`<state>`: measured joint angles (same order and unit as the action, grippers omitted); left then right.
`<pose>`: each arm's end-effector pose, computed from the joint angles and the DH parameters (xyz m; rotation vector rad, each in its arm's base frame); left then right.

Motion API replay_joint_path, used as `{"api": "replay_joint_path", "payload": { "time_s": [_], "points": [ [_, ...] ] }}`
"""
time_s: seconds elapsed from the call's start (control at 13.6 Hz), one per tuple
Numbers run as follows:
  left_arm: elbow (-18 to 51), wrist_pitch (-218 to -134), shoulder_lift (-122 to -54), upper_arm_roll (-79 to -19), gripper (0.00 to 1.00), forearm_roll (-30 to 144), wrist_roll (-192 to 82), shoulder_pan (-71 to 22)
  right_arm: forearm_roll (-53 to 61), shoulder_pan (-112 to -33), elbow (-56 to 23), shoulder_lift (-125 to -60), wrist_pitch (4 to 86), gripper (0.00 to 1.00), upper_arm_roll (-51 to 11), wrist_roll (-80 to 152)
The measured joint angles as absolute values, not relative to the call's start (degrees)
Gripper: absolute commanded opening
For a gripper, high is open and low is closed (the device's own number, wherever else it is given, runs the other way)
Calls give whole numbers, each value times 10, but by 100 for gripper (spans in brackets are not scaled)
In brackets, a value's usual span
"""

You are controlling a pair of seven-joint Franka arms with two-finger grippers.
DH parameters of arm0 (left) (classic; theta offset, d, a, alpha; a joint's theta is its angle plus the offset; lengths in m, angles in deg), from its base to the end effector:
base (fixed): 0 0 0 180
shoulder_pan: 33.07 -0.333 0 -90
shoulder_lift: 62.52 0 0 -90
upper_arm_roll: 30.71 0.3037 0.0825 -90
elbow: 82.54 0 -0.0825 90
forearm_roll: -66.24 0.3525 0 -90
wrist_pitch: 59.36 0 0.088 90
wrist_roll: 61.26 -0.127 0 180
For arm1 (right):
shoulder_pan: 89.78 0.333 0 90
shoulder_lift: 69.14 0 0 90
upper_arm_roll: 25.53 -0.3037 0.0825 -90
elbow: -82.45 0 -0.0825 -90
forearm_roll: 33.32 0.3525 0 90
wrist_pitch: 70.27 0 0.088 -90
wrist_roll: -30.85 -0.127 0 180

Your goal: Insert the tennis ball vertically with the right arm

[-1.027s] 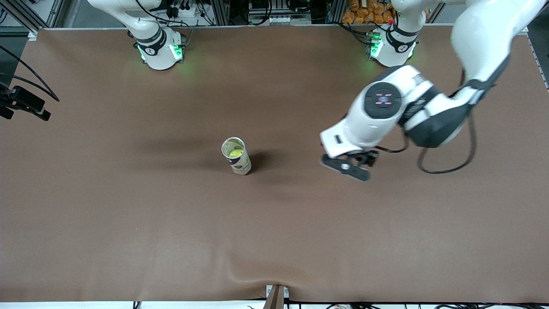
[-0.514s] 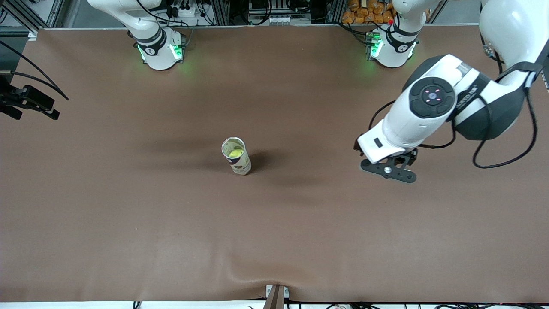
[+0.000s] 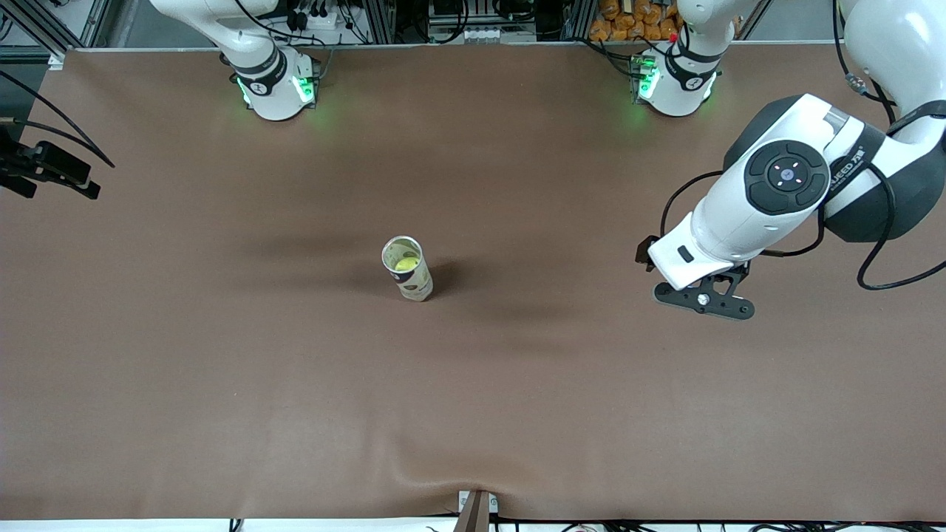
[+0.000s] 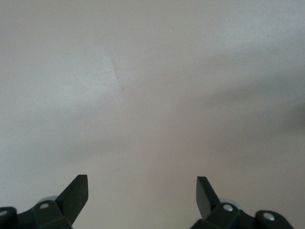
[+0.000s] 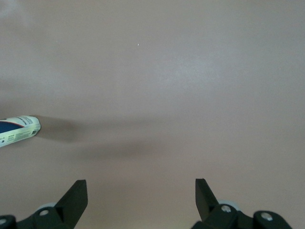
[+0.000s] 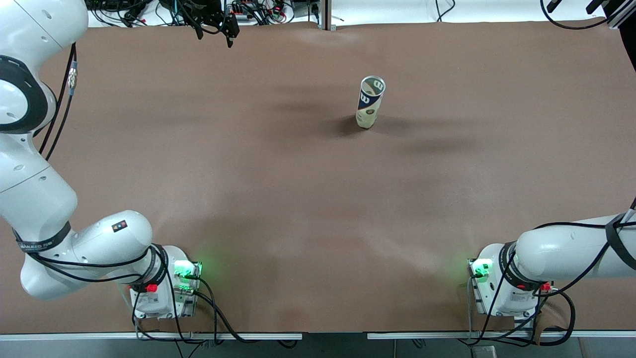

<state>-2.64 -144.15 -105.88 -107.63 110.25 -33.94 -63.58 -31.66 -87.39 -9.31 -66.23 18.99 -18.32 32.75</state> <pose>0.5847 -0.2041 0.4570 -3.0151 0.4156 0.1139 0.5051 -0.0405 0.6036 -3.1057 0.0782 -0.0137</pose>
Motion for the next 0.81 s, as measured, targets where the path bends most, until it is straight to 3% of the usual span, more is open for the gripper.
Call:
{"api": "replay_joint_path", "payload": {
  "time_s": [0.15, 0.81],
  "points": [
    [-29, -1441, -1043, -1056, 100, 1102, -339, -627, -317, -875, -90, -662, 189, 100, -180, 327],
    [-77, -1438, -912, -773, 100, 965, -346, -459, -317, -883, -72, -662, 190, 100, -174, 328]
  ]
}}
